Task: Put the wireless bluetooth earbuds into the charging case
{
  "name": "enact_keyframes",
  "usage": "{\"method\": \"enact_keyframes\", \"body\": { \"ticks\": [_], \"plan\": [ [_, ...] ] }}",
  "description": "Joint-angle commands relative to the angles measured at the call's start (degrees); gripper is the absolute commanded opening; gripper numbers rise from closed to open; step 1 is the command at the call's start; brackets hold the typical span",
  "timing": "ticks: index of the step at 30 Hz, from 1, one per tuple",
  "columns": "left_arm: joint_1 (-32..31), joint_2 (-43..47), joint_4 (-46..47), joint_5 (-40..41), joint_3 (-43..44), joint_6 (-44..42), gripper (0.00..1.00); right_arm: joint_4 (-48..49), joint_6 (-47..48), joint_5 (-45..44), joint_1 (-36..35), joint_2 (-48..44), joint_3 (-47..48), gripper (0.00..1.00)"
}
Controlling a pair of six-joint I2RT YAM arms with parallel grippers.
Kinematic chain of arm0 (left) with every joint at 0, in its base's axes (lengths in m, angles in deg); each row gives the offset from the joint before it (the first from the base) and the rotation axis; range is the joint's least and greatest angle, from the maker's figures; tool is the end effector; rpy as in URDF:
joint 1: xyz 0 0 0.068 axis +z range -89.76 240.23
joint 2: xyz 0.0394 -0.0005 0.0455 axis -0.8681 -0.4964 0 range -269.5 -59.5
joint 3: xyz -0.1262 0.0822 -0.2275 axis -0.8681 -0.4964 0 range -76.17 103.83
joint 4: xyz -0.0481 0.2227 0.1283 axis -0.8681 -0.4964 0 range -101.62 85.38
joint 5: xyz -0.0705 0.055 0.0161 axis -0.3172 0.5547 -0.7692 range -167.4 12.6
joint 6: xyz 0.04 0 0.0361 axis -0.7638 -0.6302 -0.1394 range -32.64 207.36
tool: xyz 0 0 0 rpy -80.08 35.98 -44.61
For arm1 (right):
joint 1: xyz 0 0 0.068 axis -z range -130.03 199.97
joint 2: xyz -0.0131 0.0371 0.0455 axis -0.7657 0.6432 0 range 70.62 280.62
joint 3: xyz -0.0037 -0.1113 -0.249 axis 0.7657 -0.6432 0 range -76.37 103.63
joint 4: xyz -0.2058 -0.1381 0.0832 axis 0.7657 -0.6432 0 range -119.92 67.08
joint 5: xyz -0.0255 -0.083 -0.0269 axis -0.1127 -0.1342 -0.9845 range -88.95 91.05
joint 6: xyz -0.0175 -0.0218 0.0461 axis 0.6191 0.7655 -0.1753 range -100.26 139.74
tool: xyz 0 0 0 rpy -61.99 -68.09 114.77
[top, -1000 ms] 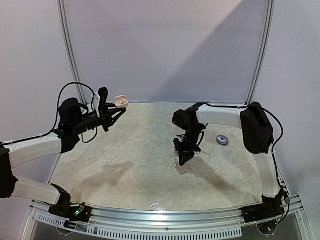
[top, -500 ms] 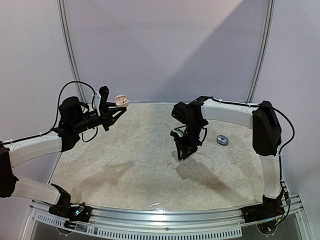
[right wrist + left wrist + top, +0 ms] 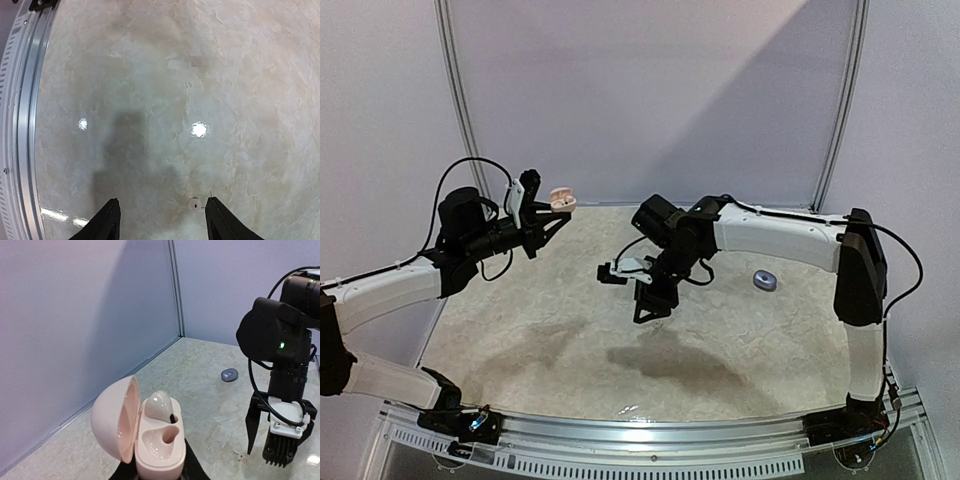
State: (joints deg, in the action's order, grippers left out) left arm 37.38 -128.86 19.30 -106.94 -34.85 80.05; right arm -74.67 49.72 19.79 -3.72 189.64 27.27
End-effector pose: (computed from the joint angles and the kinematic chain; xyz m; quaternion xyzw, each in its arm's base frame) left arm 0.2475 -0.1233 0.2908 0.3519 0.6383 -0.2741 0.6274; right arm 0.2525 0.3630 0.2379 -0.6691 0.6990 0.1964 0.1586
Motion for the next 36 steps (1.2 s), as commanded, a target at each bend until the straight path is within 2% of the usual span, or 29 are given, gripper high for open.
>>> {"method": "enact_keyframes", "body": {
  "ticks": [1,4,13,18,23,33,36],
  "plan": [
    [0.83,1.12,-3.51,0.86,1.16,-1.38,0.0,0.11,10.37,-2.81,0.43,4.57,1.24,0.58],
    [0.87,0.94,-3.64,0.5,1.04,-1.03,0.0,-0.6,8.06,-7.87,0.49,6.03,1.22,0.56],
    [0.86,0.16,-4.27,-0.66,1.52,-0.51,0.0,-1.68,3.4,-12.3,0.55,10.29,1.28,0.53],
    [0.87,-0.09,-4.42,-0.77,1.66,-0.33,0.0,-1.67,3.51,-12.83,1.68,11.76,1.68,0.52],
    [0.87,-0.06,-4.91,-0.35,1.66,-0.33,0.0,-1.59,4.61,-14.37,2.18,13.18,2.26,0.44],
    [0.88,-0.82,-4.59,-0.16,1.53,-0.27,0.0,-1.41,5.66,-15.75,1.59,13.84,2.44,0.38],
    [0.87,-0.91,-4.42,-0.24,1.31,-0.11,0.0,-1.55,5.91,-15.49,1.26,13.4,2.45,0.34]
  ]
}}
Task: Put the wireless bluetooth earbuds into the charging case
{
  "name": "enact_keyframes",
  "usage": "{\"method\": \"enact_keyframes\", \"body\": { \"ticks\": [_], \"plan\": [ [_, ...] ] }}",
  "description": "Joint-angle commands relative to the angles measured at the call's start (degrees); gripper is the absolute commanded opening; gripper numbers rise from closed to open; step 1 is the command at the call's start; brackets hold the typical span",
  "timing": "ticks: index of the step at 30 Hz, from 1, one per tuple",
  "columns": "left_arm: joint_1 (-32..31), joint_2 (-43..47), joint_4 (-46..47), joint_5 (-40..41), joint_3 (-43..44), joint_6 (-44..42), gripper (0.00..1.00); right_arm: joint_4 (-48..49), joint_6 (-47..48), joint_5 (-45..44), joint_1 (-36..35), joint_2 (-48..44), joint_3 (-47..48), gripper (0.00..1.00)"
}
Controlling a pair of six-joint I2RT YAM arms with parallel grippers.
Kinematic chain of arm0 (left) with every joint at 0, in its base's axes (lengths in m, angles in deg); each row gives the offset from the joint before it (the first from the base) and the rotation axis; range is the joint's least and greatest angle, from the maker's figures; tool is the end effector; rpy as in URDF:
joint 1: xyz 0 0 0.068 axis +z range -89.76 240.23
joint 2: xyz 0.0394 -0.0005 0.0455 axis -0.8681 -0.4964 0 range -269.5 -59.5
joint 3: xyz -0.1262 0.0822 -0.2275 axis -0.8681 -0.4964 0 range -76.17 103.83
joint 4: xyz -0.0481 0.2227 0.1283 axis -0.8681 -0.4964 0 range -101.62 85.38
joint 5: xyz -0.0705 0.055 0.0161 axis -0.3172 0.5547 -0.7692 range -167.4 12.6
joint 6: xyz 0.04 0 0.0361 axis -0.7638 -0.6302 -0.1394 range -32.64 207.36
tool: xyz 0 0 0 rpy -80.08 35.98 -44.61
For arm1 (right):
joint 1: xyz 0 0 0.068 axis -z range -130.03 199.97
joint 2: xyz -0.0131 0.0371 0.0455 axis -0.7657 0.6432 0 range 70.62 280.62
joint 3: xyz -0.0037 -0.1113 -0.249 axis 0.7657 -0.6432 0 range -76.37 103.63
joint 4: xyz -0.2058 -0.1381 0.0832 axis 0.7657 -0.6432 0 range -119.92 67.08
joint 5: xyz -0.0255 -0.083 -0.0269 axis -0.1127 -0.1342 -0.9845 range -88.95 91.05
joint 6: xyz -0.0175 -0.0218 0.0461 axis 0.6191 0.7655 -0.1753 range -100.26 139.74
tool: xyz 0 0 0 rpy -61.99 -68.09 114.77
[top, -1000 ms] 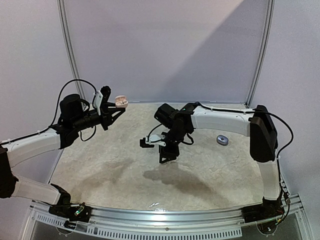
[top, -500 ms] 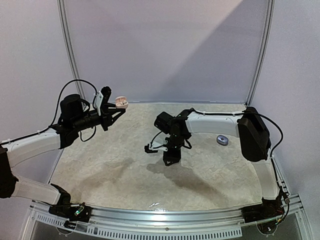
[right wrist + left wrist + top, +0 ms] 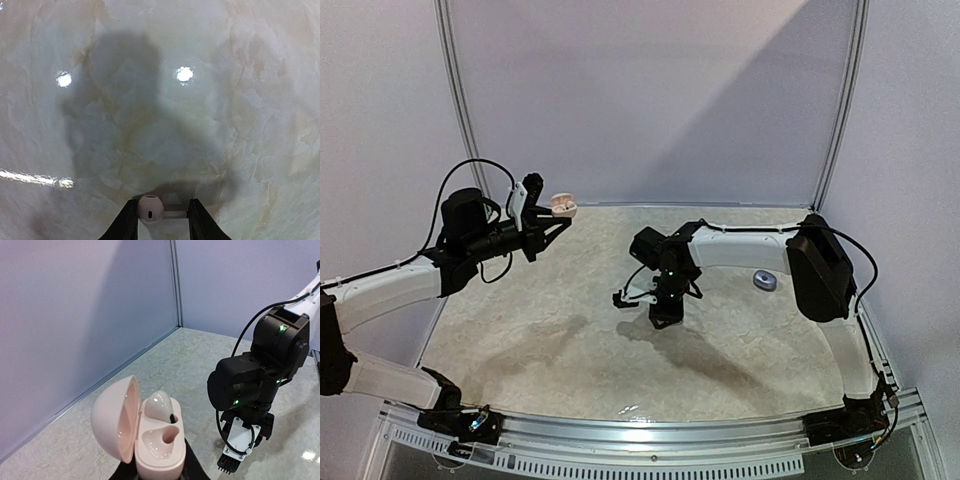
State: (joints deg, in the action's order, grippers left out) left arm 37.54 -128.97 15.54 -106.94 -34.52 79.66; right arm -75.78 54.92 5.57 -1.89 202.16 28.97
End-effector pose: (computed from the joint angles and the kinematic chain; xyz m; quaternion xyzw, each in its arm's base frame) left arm 0.2479 -0.1226 0.2855 0.3528 0.6584 -0.2734 0.6060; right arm 0.2831 0.3652 0.1492 -0.6877 0.7187 0.0527 0.0885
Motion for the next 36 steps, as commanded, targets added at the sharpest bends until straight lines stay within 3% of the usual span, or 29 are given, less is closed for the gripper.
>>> {"method": "enact_keyframes", "body": {
  "ticks": [1,9,18,24,29,33,36],
  "plan": [
    [0.73,-0.8,-0.65,-0.25,0.98,0.38,0.0,-0.54,0.75,-1.18,-0.72,0.79,0.6,0.33],
    [0.73,-0.76,-0.37,-0.42,0.8,0.49,0.0,-1.29,0.78,0.45,-1.59,0.03,-1.13,0.29],
    [0.7,-0.56,-0.53,-0.08,0.5,0.41,0.0,-2.34,-3.56,0.08,-1.71,-0.77,-3.57,0.15],
    [0.67,-0.56,-0.12,0.07,0.45,0.59,0.0,-2.36,-10.61,3.27,-1.55,-0.99,0.02,0.02],
    [0.72,-0.57,1.0,0.1,-0.01,0.5,0.0,6.01,-22.6,11.0,0.5,-7.64,-1.88,0.0],
    [0.64,-1.22,3.79,-1.26,-0.6,0.89,0.0,19.82,-37.24,20.16,2.19,-17.21,-7.71,0.0],
    [0.64,-1.78,6.06,-5.13,-0.44,1.28,0.0,28.11,-42.94,24.83,2.26,-24.29,-10.09,0.0]
  ]
}}
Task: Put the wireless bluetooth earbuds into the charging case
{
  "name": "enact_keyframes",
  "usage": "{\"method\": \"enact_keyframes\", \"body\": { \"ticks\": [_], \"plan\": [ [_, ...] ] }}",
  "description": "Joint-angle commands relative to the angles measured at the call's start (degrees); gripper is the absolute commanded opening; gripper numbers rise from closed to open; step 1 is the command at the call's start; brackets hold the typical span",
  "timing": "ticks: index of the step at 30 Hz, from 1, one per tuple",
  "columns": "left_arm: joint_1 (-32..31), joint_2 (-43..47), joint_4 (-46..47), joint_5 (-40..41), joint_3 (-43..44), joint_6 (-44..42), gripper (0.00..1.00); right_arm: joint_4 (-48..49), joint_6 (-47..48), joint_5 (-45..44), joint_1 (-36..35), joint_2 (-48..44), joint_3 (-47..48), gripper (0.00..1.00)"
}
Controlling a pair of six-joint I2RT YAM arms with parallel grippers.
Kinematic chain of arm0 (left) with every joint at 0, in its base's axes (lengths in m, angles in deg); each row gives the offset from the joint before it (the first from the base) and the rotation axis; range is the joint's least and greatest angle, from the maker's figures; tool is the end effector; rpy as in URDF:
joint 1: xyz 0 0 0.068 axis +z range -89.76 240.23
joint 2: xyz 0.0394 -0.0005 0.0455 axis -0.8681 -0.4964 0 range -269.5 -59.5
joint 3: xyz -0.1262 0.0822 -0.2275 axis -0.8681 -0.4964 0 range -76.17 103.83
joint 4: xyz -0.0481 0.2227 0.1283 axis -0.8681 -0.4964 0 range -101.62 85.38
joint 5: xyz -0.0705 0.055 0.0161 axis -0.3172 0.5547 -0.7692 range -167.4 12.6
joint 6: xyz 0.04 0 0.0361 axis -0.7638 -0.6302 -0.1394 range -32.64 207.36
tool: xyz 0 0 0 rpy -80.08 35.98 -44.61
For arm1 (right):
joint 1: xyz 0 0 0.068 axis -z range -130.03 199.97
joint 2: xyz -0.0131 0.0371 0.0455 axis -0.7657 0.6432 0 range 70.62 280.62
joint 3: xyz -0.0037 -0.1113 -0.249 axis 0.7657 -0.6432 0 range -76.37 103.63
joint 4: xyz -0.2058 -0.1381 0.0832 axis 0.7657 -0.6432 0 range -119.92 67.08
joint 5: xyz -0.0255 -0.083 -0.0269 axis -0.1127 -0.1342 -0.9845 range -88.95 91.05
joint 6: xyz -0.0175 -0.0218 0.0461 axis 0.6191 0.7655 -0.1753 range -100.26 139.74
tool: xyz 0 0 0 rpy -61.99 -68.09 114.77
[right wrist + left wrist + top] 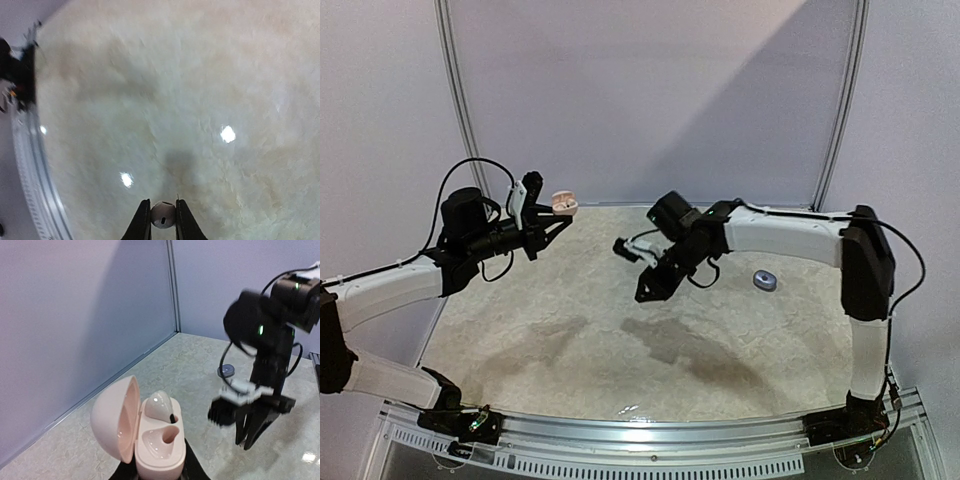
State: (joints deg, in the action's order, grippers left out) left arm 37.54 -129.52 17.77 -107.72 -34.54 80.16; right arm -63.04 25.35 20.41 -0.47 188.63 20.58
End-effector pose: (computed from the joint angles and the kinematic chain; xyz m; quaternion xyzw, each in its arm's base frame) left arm 0.2495 -0.1238 0.2870 0.3541 0.6479 -0.2797 0.6137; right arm 0.2749 0.3514 0.2202 -0.4856 0.8231 0.2441 0.1647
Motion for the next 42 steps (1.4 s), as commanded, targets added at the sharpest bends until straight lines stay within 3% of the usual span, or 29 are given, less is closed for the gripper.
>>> {"method": "enact_keyframes", "body": {
  "ticks": [1,4,8,12,16,20,26,42],
  "plan": [
    [0.62,-1.4,4.53,-6.2,-0.34,0.68,0.0,17.83,-15.62,11.96,0.85,-12.17,-2.06,0.0],
    [0.46,-1.82,4.76,-14.49,0.61,-0.79,0.0,22.06,-19.48,16.64,0.56,-16.72,-1.55,0.0],
    [-0.43,-2.61,2.15,-24.88,2.71,-2.92,0.0,20.79,-18.03,19.68,-1.3,-19.89,1.98,0.0],
    [-3.52,-2.88,-0.46,-28.04,4.34,-4.35,0.0,24.3,-17.89,21.92,-3.04,-20.59,4.04,0.0],
    [-6.52,-3.47,-5.21,-36.32,7.17,-9.37,0.0,27.61,-19.5,26.5,-4.33,-19.47,6.61,0.0],
    [-8.72,-4.33,-11.89,-38.95,10.65,-13.63,0.0,21.55,-18.13,27.88,-5.92,-16.54,12.04,0.0],
    [-10.44,-5.69,-17.98,-41.49,14.29,-18.44,0.0,18.6,-16.8,30.3,-7.62,-15.68,11.61,0.0],
    [-11.68,-6.63,-28.14,-43.11,18.22,-26.03,0.0,7.39,-6.23,24.88,-9.68,-13.72,14.42,0.0]
  ]
}}
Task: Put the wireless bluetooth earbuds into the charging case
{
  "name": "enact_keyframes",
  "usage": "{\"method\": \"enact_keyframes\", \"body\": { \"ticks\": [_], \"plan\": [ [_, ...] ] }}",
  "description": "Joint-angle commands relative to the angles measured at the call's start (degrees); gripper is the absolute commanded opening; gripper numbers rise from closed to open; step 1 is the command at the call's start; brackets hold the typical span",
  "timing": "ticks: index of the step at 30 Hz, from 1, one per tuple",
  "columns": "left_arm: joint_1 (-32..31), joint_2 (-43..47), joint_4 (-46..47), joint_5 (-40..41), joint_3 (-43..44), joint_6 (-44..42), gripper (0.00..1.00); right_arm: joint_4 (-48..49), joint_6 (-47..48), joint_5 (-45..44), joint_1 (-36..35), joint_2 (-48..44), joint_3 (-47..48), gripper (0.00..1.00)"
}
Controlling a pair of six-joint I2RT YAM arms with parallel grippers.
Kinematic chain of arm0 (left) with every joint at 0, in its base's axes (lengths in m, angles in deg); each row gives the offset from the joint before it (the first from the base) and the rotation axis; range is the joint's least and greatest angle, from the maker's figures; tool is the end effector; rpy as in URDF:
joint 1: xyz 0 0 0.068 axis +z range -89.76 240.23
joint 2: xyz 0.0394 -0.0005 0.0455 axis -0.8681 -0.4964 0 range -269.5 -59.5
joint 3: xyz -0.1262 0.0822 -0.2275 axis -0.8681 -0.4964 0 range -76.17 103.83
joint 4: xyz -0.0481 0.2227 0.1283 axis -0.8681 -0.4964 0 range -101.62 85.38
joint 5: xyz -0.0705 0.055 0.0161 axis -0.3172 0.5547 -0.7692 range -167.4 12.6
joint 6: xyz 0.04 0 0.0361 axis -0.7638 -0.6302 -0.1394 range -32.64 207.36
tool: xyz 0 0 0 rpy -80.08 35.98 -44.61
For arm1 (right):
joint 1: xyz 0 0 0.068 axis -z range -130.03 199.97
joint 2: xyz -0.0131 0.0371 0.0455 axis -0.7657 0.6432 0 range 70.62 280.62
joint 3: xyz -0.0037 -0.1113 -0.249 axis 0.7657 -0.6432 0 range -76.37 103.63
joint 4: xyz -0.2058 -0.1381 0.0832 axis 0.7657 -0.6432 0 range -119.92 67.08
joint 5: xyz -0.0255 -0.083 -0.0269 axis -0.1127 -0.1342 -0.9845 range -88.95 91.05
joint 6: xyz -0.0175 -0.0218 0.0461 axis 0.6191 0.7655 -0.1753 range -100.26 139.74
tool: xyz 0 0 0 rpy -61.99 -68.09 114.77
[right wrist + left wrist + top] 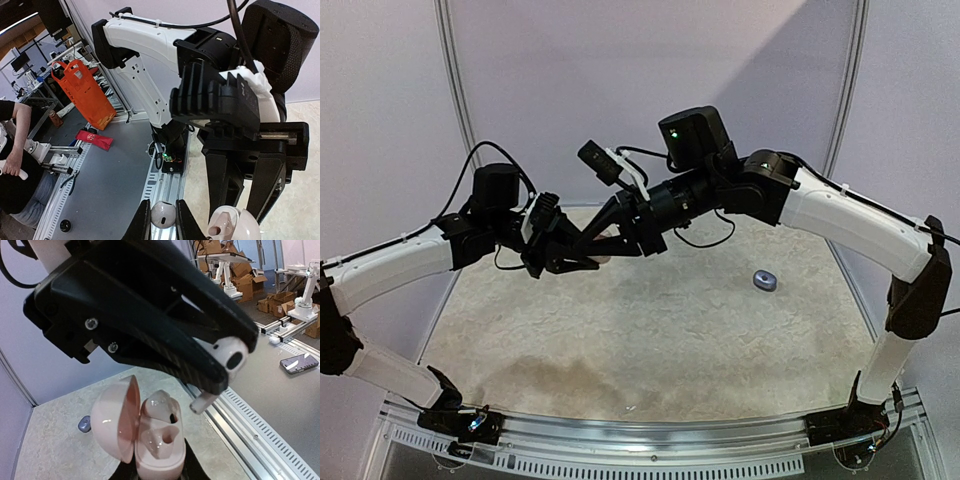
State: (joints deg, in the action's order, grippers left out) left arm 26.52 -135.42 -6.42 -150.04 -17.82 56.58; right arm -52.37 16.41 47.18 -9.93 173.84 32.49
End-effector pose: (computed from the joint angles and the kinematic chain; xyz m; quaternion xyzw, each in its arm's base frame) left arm 0.2201 -0.1876 0.3248 0.6404 0.3733 -0.4951 0.4532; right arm 0.1826 0.3663 0.4144 -0.5536 0.5774 0.5428 0.2558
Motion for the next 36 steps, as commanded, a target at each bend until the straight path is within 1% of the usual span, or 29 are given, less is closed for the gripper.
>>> {"method": "enact_keyframes", "body": {
  "ticks": [1,3,10,18,30,34,36],
  "plan": [
    [-0.65,-0.74,-4.06,-0.75,1.51,-2.62,0.0,-3.55,2.72,-1.92,-0.17,1.14,2.7,0.0],
    [-0.65,-0.74,-3.97,-0.66,1.42,-3.06,0.0,-4.07,4.65,-2.59,-0.17,1.19,2.69,0.0],
    [-0.65,-0.37,-3.6,-0.47,1.16,-4.19,0.0,-6.47,5.96,-3.96,-0.06,1.58,2.79,0.0],
    [-0.74,-0.11,-2.85,-0.48,0.76,-4.15,0.0,-5.08,6.91,-5.11,-0.05,2.66,3.13,0.0],
    [-0.83,0.25,-0.39,0.87,-0.03,-2.7,0.0,-6.81,8.19,-6.95,0.02,4.62,3.9,0.0],
    [-0.77,-0.08,-0.21,3.77,-1.04,0.79,0.0,-5.61,7.21,-7.26,0.05,3.9,4.84,0.0],
    [-0.74,-0.4,0.74,9.27,-2.63,4.31,0.0,-3.53,5.09,-7.24,0.05,3.17,6.13,0.0]
  ]
}}
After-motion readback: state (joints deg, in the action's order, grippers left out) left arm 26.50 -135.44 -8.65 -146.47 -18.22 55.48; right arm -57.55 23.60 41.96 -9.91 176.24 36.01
